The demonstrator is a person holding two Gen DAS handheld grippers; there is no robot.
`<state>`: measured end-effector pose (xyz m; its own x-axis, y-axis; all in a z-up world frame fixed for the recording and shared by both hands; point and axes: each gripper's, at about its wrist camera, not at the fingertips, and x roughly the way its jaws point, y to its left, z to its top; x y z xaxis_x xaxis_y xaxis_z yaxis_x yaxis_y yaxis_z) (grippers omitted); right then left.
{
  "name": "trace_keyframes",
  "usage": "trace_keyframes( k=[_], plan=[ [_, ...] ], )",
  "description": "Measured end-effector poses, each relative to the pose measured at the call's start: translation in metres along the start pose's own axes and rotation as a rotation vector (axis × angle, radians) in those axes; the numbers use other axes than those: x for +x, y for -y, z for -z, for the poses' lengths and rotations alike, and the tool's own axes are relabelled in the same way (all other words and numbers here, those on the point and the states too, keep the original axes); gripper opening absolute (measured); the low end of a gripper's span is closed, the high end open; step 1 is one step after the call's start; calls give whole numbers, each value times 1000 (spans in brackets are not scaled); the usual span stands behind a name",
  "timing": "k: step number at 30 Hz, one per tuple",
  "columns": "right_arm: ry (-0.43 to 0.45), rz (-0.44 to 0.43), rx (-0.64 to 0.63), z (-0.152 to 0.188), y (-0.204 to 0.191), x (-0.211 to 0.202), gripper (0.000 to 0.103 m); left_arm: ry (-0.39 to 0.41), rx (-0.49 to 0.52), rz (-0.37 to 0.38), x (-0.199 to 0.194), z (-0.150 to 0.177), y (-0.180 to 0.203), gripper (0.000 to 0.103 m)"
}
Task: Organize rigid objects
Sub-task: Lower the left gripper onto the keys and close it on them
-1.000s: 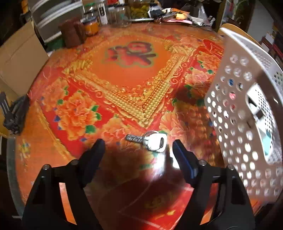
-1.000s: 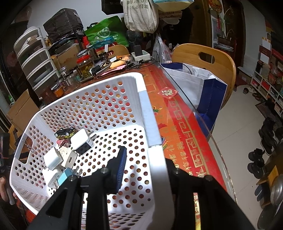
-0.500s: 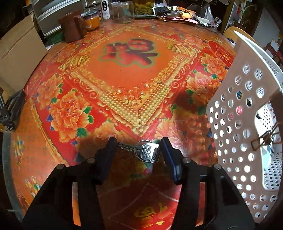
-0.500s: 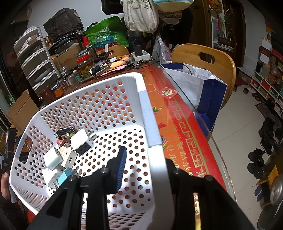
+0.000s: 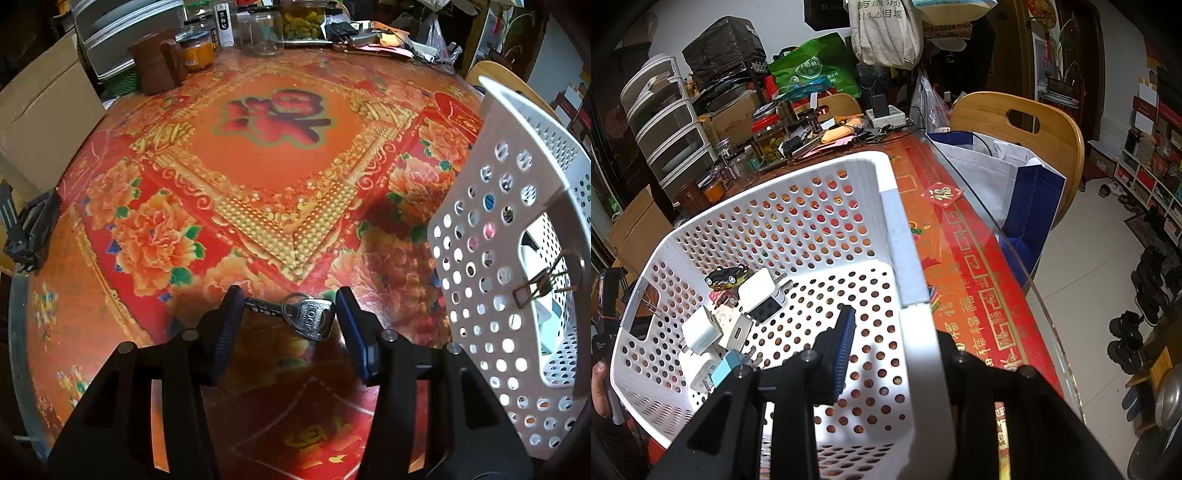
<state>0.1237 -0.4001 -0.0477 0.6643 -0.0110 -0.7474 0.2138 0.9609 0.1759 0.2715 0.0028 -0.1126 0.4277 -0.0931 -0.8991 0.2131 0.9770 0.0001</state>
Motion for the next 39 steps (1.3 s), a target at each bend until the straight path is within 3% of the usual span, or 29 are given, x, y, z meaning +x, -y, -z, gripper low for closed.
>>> trace_keyframes(
  k=[10,11,12,28,35,38,39],
  plan=[
    [-1,-1,0,0,0,0,31,28,-5,-10,-16,1,-6,49],
    [0,0,1,0,0,0,31,30,-4,-8,-17,1,-6,37],
    [0,0,0,0,0,0,31,20,-5,5,-18,1,-6,16],
    [0,-1,-1,0,0,0,31,-3,-48,-5,-12,6,-22,15],
    [0,0,-2,0,0,0,31,-28,-70,24,1,7,-25,18],
    [-1,0,-3,0,1,0,31,-29,-68,30,3,6,-23,38],
    [-2,0,-3,0,1,0,31,-29,-63,24,4,6,-22,50]
  ],
)
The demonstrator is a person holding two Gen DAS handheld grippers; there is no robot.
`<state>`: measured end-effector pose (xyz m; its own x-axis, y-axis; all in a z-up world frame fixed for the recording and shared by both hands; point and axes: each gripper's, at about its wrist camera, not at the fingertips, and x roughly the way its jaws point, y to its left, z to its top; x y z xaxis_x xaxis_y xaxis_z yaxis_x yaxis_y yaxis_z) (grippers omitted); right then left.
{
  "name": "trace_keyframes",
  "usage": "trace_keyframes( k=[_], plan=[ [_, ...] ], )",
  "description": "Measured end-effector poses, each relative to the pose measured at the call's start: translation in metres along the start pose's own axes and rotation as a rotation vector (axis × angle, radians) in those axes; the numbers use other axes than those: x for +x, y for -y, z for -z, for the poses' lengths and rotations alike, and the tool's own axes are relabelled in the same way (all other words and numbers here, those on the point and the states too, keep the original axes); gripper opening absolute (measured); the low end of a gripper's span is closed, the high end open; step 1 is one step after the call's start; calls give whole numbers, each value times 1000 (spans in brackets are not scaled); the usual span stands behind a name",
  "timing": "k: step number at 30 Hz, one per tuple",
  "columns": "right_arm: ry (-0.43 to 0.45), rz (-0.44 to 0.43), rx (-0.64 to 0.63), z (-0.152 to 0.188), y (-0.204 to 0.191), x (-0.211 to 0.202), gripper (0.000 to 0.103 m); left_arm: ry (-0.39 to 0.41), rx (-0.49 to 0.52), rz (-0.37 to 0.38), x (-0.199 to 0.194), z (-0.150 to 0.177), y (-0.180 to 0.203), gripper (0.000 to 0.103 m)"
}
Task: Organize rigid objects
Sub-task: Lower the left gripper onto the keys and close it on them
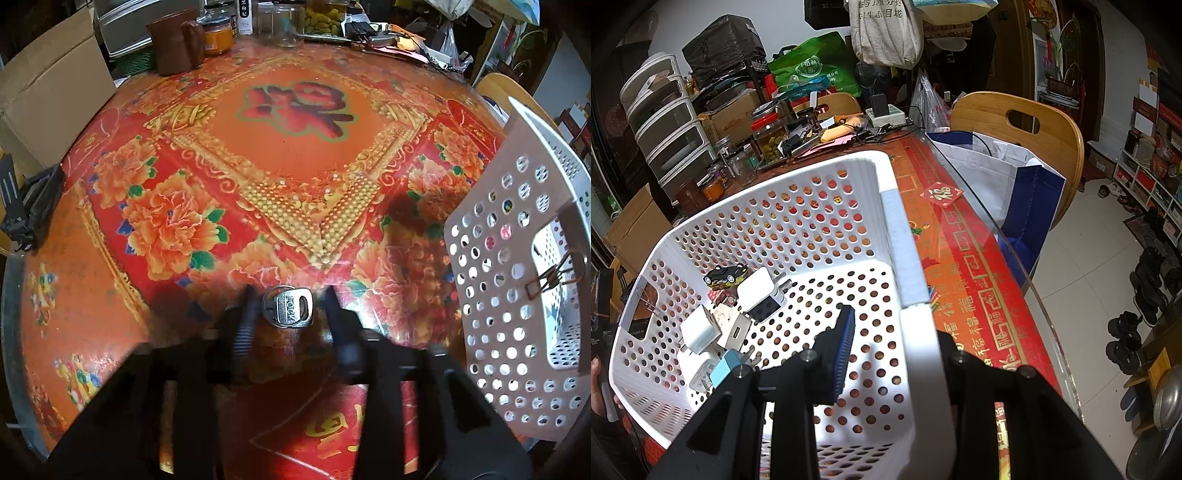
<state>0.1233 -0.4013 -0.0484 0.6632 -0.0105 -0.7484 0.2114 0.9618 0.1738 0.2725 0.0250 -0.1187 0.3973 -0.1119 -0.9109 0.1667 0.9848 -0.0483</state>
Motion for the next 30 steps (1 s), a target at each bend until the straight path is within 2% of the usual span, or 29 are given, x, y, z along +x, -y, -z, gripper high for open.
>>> trace_keyframes(
  k=[1,8,10,13,30],
  plan=[
    [0,0,-1,0,1,0,31,2,5,-6,1,0,1,55],
    [0,1,0,0,1,0,31,-1,21,-45,6,1,2,54],
    [1,0,0,0,2,0,31,7,24,-52,4,2,3,35],
    [0,1,-1,0,1,0,31,10,44,-54,2,3,8,27],
    [3,0,0,-1,2,0,31,39,51,-74,-8,6,16,18]
  ],
)
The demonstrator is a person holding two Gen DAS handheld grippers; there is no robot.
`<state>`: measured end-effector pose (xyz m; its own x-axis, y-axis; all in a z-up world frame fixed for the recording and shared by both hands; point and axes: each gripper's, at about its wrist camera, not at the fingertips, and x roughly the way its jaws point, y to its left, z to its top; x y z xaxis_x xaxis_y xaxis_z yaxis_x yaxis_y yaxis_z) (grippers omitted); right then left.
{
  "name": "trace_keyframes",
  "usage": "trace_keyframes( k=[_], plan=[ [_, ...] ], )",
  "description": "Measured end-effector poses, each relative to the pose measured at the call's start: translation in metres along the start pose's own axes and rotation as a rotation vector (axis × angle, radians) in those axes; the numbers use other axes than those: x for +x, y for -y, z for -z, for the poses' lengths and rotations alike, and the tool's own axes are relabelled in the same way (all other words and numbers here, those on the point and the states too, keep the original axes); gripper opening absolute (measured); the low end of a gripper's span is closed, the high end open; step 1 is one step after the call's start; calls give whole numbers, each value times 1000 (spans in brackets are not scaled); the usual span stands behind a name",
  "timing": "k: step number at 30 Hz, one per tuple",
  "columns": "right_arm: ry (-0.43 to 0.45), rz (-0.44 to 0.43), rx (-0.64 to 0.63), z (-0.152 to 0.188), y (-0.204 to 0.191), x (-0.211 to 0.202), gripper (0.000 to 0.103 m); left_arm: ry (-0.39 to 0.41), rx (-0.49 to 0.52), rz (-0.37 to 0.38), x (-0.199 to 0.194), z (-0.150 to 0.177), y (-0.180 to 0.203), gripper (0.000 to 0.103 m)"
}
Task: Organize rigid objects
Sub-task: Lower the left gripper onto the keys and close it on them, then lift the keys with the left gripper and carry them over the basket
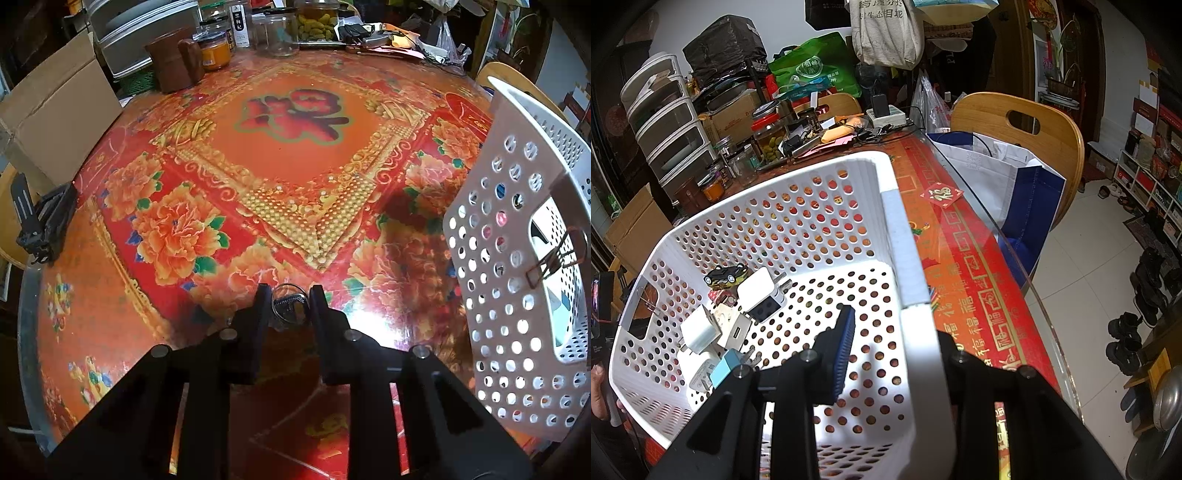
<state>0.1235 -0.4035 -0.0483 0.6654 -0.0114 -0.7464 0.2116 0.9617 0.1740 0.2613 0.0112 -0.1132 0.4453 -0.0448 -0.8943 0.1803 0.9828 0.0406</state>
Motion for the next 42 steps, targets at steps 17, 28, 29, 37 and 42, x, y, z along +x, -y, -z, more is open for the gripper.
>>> trace_keyframes(
  k=[17,28,29,37,42],
  plan=[
    [0,-1,-2,0,-1,0,31,19,-24,-5,-4,0,3,2],
    [-1,0,-1,0,-1,0,31,114,-25,-11,-45,-1,2,1],
    [-1,0,-1,0,-1,0,31,126,-23,-11,-51,-2,2,1],
    [1,-2,-1,0,-1,0,31,230,3,-13,-109,-11,7,1],
    [1,-3,-2,-1,-5,-1,31,298,53,-3,-156,-20,23,1]
  ],
)
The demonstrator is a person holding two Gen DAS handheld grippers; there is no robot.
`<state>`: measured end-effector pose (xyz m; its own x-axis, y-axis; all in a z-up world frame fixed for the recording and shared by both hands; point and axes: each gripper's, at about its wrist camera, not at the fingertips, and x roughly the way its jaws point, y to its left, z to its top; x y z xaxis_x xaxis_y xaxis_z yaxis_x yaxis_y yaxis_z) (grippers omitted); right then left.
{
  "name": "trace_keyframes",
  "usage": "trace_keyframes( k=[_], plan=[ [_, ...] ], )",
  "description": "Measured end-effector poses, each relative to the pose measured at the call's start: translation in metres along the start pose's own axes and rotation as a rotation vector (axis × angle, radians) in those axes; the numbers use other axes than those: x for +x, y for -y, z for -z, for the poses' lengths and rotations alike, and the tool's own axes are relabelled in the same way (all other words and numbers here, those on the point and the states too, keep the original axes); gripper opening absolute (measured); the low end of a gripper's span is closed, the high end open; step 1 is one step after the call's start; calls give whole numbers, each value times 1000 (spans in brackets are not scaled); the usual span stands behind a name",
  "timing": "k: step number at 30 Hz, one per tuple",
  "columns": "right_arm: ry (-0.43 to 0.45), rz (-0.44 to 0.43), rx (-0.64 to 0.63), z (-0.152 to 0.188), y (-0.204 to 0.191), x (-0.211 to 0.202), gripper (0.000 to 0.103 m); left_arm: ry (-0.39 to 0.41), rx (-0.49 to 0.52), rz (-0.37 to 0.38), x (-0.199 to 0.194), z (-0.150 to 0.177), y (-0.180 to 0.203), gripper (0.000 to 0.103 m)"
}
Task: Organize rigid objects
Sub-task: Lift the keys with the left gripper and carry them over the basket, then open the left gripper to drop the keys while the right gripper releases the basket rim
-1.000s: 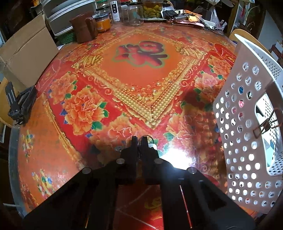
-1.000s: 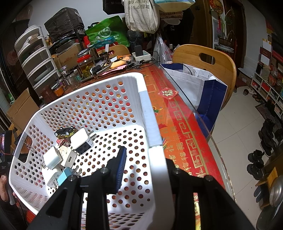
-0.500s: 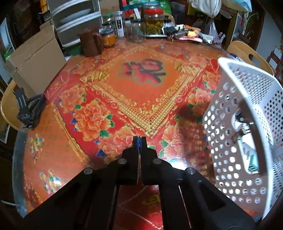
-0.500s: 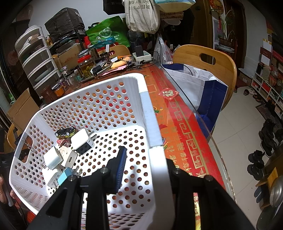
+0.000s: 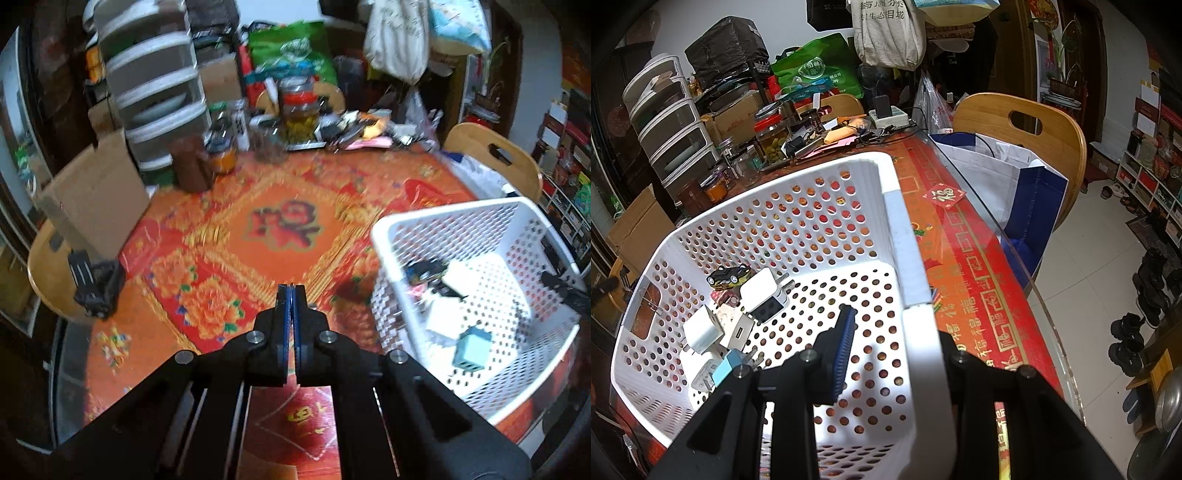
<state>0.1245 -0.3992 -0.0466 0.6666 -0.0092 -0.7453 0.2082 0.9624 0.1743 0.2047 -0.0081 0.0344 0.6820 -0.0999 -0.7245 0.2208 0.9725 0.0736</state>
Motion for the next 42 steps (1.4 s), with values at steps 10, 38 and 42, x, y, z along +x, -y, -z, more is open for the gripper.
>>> trace_keyframes(
  k=[10,38,42],
  plan=[
    [-1,-4,1,-1,-4,0,31,71,188,93,-61,-37,90,1],
    [1,-18,4,1,-6,2,32,-282,419,227,59,6,207,45],
    [1,-18,4,1,-7,2,32,-205,401,200,49,2,197,88]
  ],
)
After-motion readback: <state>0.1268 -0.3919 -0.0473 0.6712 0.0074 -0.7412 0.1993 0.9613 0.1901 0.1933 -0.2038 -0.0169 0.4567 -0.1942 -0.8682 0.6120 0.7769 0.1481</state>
